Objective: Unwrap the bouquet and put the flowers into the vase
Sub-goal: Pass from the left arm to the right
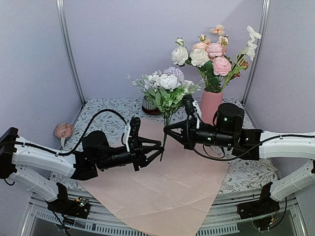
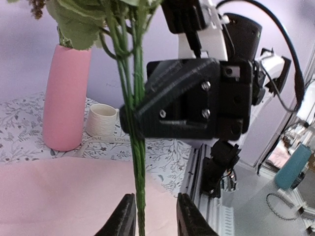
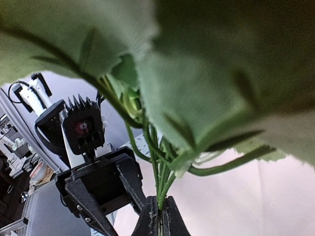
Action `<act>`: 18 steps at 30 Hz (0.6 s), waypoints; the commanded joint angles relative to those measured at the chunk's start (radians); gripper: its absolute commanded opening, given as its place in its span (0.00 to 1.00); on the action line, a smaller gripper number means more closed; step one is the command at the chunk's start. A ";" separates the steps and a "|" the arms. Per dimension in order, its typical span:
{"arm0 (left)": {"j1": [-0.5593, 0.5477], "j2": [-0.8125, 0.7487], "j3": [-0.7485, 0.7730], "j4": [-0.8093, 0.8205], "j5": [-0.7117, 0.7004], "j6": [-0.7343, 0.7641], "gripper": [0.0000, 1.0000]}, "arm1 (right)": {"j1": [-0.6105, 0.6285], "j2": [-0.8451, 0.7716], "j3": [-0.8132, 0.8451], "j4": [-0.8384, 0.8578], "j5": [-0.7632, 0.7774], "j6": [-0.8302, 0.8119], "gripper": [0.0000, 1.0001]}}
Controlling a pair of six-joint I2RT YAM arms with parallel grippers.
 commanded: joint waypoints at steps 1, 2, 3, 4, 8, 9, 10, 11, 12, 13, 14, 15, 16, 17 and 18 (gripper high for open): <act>0.000 -0.002 0.014 -0.007 0.003 -0.001 0.41 | -0.009 -0.056 -0.028 0.016 0.115 0.007 0.02; 0.002 -0.003 0.013 -0.009 -0.002 -0.002 0.44 | -0.009 -0.063 -0.033 0.017 0.124 0.009 0.02; 0.001 -0.005 0.014 -0.013 -0.008 -0.004 0.48 | -0.009 -0.068 -0.038 0.018 0.137 0.009 0.02; 0.002 -0.006 0.013 -0.017 -0.013 -0.005 0.51 | -0.009 -0.074 -0.042 0.017 0.149 0.011 0.02; 0.002 -0.012 0.013 -0.033 -0.041 -0.012 0.63 | -0.009 -0.103 -0.067 0.016 0.215 0.013 0.02; 0.003 -0.017 0.008 -0.035 -0.048 -0.012 0.67 | -0.009 -0.115 -0.077 0.016 0.235 0.012 0.02; 0.003 -0.022 0.006 -0.036 -0.055 -0.013 0.71 | -0.009 -0.127 -0.087 0.015 0.257 0.012 0.02; 0.003 -0.028 0.000 -0.036 -0.063 -0.013 0.74 | -0.009 -0.143 -0.099 0.012 0.281 0.010 0.02; 0.002 -0.039 -0.006 -0.036 -0.071 -0.012 0.76 | -0.009 -0.161 -0.110 0.008 0.307 0.006 0.02; 0.002 -0.047 -0.010 -0.036 -0.080 -0.010 0.79 | -0.009 -0.180 -0.125 -0.001 0.341 -0.005 0.02; 0.002 -0.055 -0.014 -0.036 -0.085 -0.008 0.81 | -0.009 -0.211 -0.137 -0.012 0.377 -0.012 0.02; 0.003 -0.063 -0.018 -0.038 -0.090 -0.005 0.82 | -0.009 -0.237 -0.148 -0.023 0.412 -0.023 0.02; 0.002 -0.070 -0.020 -0.041 -0.095 -0.004 0.83 | -0.009 -0.263 -0.160 -0.037 0.456 -0.040 0.02; 0.003 -0.076 -0.021 -0.046 -0.101 0.000 0.84 | -0.009 -0.292 -0.171 -0.049 0.500 -0.050 0.02; 0.004 -0.081 -0.022 -0.053 -0.105 0.003 0.85 | -0.009 -0.318 -0.184 -0.063 0.543 -0.064 0.02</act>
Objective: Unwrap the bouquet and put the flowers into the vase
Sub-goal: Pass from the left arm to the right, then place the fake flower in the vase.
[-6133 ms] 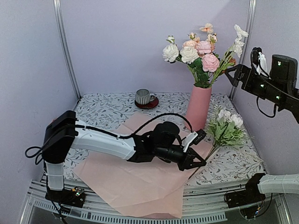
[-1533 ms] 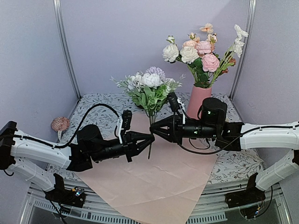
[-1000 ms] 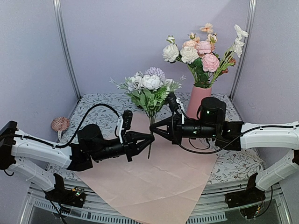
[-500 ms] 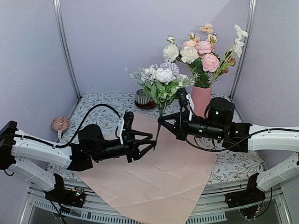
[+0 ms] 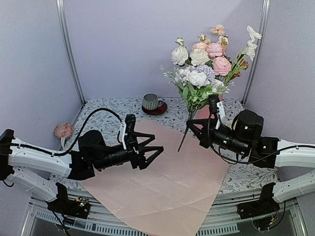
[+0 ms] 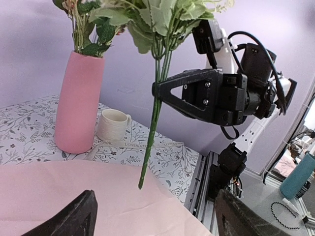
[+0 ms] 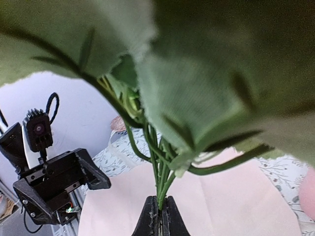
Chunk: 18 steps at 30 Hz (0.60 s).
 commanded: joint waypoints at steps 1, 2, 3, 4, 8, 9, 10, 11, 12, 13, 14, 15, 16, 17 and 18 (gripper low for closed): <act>0.004 -0.040 -0.014 -0.023 -0.040 0.017 0.86 | -0.004 -0.130 -0.044 -0.037 0.247 -0.064 0.02; 0.004 -0.044 -0.013 -0.029 -0.044 0.020 0.87 | -0.004 -0.156 -0.054 -0.046 0.289 -0.086 0.02; 0.006 -0.046 -0.013 -0.033 -0.048 0.022 0.87 | -0.004 -0.185 -0.062 -0.055 0.334 -0.101 0.02; 0.005 -0.047 -0.012 -0.036 -0.053 0.022 0.89 | -0.004 -0.212 -0.068 -0.064 0.379 -0.120 0.02; 0.007 -0.048 -0.013 -0.043 -0.060 0.021 0.98 | -0.020 -0.295 -0.077 -0.091 0.516 -0.194 0.01; 0.008 -0.047 -0.013 -0.043 -0.059 0.020 0.98 | -0.029 -0.310 -0.077 -0.096 0.536 -0.216 0.01; 0.008 -0.046 -0.012 -0.043 -0.059 0.019 0.98 | -0.041 -0.323 -0.075 -0.102 0.547 -0.227 0.02; 0.009 -0.045 -0.013 -0.043 -0.059 0.018 0.98 | -0.056 -0.334 -0.072 -0.107 0.554 -0.240 0.01; 0.009 -0.044 -0.012 -0.043 -0.058 0.017 0.98 | -0.075 -0.343 -0.070 -0.111 0.556 -0.250 0.01; 0.010 -0.043 -0.013 -0.042 -0.056 0.016 0.98 | -0.094 -0.352 -0.068 -0.113 0.556 -0.255 0.01; 0.010 -0.043 -0.012 -0.042 -0.054 0.017 0.98 | -0.117 -0.358 -0.065 -0.114 0.550 -0.257 0.01; 0.011 -0.042 -0.011 -0.042 -0.053 0.016 0.98 | -0.138 -0.363 -0.062 -0.114 0.543 -0.258 0.01; 0.010 -0.042 -0.011 -0.043 -0.051 0.016 0.98 | -0.157 -0.365 -0.058 -0.110 0.536 -0.258 0.02; 0.010 -0.042 -0.011 -0.043 -0.050 0.017 0.98 | -0.174 -0.365 -0.055 -0.103 0.532 -0.260 0.01; 0.010 -0.042 -0.011 -0.042 -0.050 0.016 0.98 | -0.189 -0.364 -0.050 -0.088 0.531 -0.260 0.01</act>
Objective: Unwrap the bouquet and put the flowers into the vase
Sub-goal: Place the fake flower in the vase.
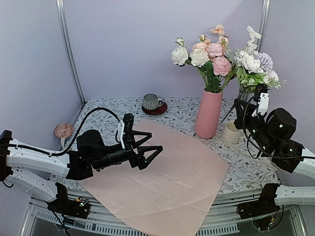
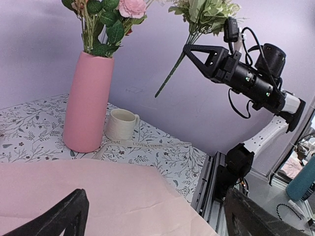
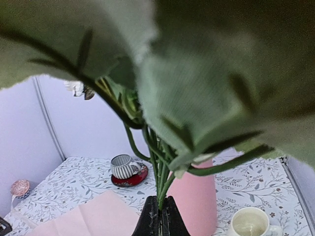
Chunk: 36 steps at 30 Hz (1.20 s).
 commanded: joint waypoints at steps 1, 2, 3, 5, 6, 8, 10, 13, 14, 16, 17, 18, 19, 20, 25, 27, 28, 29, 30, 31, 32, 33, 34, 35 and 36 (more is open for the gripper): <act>0.008 -0.004 -0.007 -0.003 -0.004 0.007 0.98 | -0.060 -0.007 0.018 0.037 0.022 -0.039 0.01; 0.007 -0.004 -0.007 -0.004 -0.004 0.007 0.98 | -0.069 -0.007 0.016 0.065 0.019 -0.048 0.01; 0.008 -0.004 -0.007 -0.004 -0.002 0.007 0.98 | -0.076 -0.004 0.014 0.101 0.015 -0.063 0.01; 0.009 -0.003 -0.005 -0.003 -0.002 0.006 0.98 | -0.085 0.003 0.003 0.187 -0.003 -0.112 0.01; 0.009 -0.002 -0.006 -0.004 0.000 0.007 0.98 | -0.091 0.010 -0.002 0.235 -0.012 -0.145 0.01; 0.010 -0.002 -0.006 -0.005 0.001 0.006 0.98 | -0.111 0.028 -0.013 0.329 -0.028 -0.198 0.01; 0.010 -0.005 -0.007 -0.008 0.002 0.007 0.98 | -0.140 0.055 -0.012 0.405 -0.050 -0.237 0.01; 0.009 -0.010 -0.010 -0.012 0.000 0.009 0.98 | -0.216 0.109 0.008 0.468 -0.139 -0.242 0.01; 0.009 -0.011 -0.011 -0.012 -0.002 0.009 0.98 | -0.243 0.129 0.016 0.483 -0.168 -0.226 0.01; 0.010 -0.016 -0.015 -0.012 -0.007 0.010 0.98 | -0.291 0.174 0.038 0.506 -0.211 -0.201 0.01; 0.011 -0.019 -0.018 -0.011 -0.009 0.010 0.98 | -0.313 0.204 0.048 0.516 -0.234 -0.189 0.01; 0.010 -0.023 -0.021 -0.009 -0.012 0.012 0.98 | -0.330 0.226 0.057 0.527 -0.254 -0.172 0.01; 0.011 -0.028 -0.024 -0.009 -0.015 0.013 0.98 | -0.346 0.250 0.064 0.542 -0.271 -0.163 0.01; 0.011 -0.032 -0.026 -0.009 -0.017 0.015 0.98 | -0.362 0.273 0.067 0.560 -0.288 -0.151 0.01; 0.014 -0.047 -0.034 -0.015 -0.022 0.022 0.98 | -0.442 0.366 0.066 0.671 -0.381 -0.096 0.01; 0.014 -0.051 -0.037 -0.019 -0.024 0.024 0.98 | -0.466 0.397 0.068 0.705 -0.414 -0.067 0.01; 0.015 -0.053 -0.038 -0.021 -0.025 0.025 0.98 | -0.476 0.408 0.071 0.720 -0.428 -0.055 0.01; 0.015 -0.054 -0.039 -0.023 -0.026 0.026 0.98 | -0.485 0.421 0.073 0.731 -0.441 -0.049 0.01; 0.016 -0.055 -0.039 -0.024 -0.027 0.028 0.98 | -0.494 0.432 0.078 0.740 -0.452 -0.040 0.01; 0.016 -0.056 -0.040 -0.026 -0.029 0.029 0.98 | -0.499 0.444 0.081 0.751 -0.468 -0.035 0.01; 0.017 -0.056 -0.039 -0.027 -0.030 0.030 0.98 | -0.503 0.455 0.083 0.759 -0.483 -0.026 0.01; 0.019 -0.056 -0.039 -0.028 -0.032 0.031 0.98 | -0.505 0.466 0.084 0.772 -0.499 -0.024 0.01; 0.019 -0.056 -0.040 -0.028 -0.034 0.033 0.98 | -0.509 0.476 0.084 0.787 -0.526 -0.021 0.01; 0.020 -0.056 -0.039 -0.028 -0.034 0.034 0.98 | -0.509 0.488 0.085 0.802 -0.541 -0.023 0.01; 0.019 -0.056 -0.039 -0.028 -0.034 0.036 0.98 | -0.510 0.500 0.088 0.814 -0.552 -0.025 0.01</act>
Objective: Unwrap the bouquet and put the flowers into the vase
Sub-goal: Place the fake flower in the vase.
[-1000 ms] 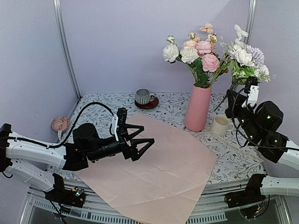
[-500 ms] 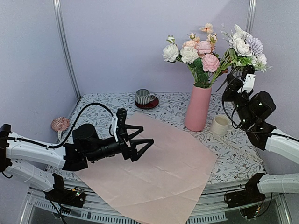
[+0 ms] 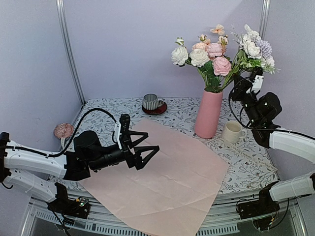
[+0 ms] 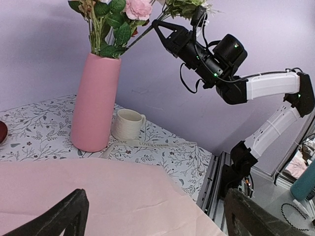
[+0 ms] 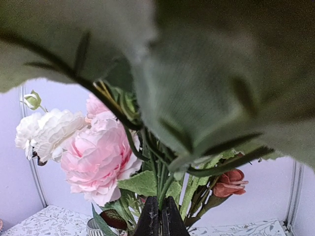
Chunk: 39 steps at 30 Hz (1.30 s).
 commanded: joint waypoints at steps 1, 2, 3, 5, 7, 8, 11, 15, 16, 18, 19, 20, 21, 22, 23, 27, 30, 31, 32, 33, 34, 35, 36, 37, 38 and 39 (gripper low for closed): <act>0.015 -0.013 -0.010 -0.011 -0.010 0.022 0.98 | -0.010 0.046 0.043 0.120 -0.105 0.022 0.01; 0.016 -0.013 -0.010 -0.012 -0.010 0.022 0.98 | -0.013 0.058 0.051 0.125 -0.108 0.019 0.01; 0.017 -0.013 -0.010 -0.012 -0.009 0.024 0.98 | -0.015 0.072 0.057 0.128 -0.109 0.010 0.01; 0.017 -0.011 -0.011 -0.012 -0.009 0.024 0.98 | -0.022 0.096 0.069 0.129 -0.116 0.001 0.01; 0.018 -0.010 -0.011 -0.012 -0.008 0.022 0.98 | -0.028 0.120 0.071 0.129 -0.117 -0.003 0.01; 0.018 -0.010 -0.010 -0.013 -0.007 0.021 0.98 | -0.029 0.128 0.070 0.130 -0.117 -0.004 0.01; 0.018 -0.012 -0.012 -0.013 -0.007 0.022 0.98 | -0.035 0.150 0.057 0.129 -0.115 -0.002 0.01; 0.018 -0.014 -0.012 -0.017 -0.007 0.021 0.98 | -0.044 0.173 0.035 0.125 -0.116 0.006 0.01; 0.019 -0.015 -0.012 -0.017 -0.004 0.021 0.98 | -0.046 0.177 0.029 0.121 -0.118 0.009 0.01; 0.021 -0.014 -0.012 -0.017 -0.004 0.021 0.98 | -0.050 0.185 0.022 0.112 -0.121 0.016 0.01; 0.020 -0.014 -0.012 -0.016 -0.003 0.021 0.98 | -0.052 0.187 0.020 0.102 -0.123 0.017 0.01; 0.020 -0.014 -0.011 -0.017 -0.003 0.022 0.98 | -0.052 0.191 0.017 0.095 -0.122 0.022 0.01; 0.020 -0.013 -0.010 -0.017 -0.003 0.020 0.98 | -0.053 0.196 0.012 0.086 -0.125 0.026 0.01; 0.020 -0.013 -0.011 -0.015 -0.002 0.019 0.98 | -0.054 0.202 0.011 0.079 -0.127 0.029 0.01; 0.020 -0.013 -0.011 -0.016 -0.001 0.018 0.98 | -0.055 0.208 0.009 0.064 -0.129 0.033 0.01; 0.019 -0.013 -0.012 -0.016 0.005 0.017 0.98 | -0.059 0.235 0.013 0.021 -0.143 0.040 0.01; 0.020 -0.014 -0.012 -0.017 0.005 0.015 0.98 | -0.064 0.252 0.023 -0.006 -0.158 0.047 0.01; 0.020 -0.015 -0.012 -0.017 0.006 0.015 0.98 | -0.065 0.257 0.028 -0.019 -0.164 0.047 0.01; 0.019 -0.015 -0.012 -0.017 0.005 0.015 0.98 | -0.064 0.260 0.033 -0.028 -0.169 0.048 0.01; 0.020 -0.015 -0.012 -0.017 0.005 0.015 0.98 | -0.066 0.264 0.037 -0.036 -0.175 0.046 0.01; 0.021 -0.016 -0.012 -0.017 0.004 0.016 0.98 | -0.066 0.269 0.044 -0.049 -0.180 0.045 0.01; 0.020 -0.016 -0.013 -0.018 0.005 0.016 0.98 | -0.067 0.271 0.048 -0.064 -0.183 0.043 0.01; 0.020 -0.016 -0.013 -0.019 0.004 0.015 0.98 | -0.067 0.273 0.052 -0.076 -0.187 0.041 0.01; 0.020 -0.016 -0.013 -0.019 0.003 0.016 0.98 | -0.067 0.275 0.052 -0.087 -0.187 0.039 0.01; 0.020 -0.016 -0.013 -0.019 0.003 0.015 0.98 | -0.068 0.275 0.053 -0.096 -0.187 0.038 0.01; 0.019 -0.016 -0.013 -0.019 0.003 0.015 0.98 | -0.067 0.275 0.049 -0.101 -0.187 0.038 0.01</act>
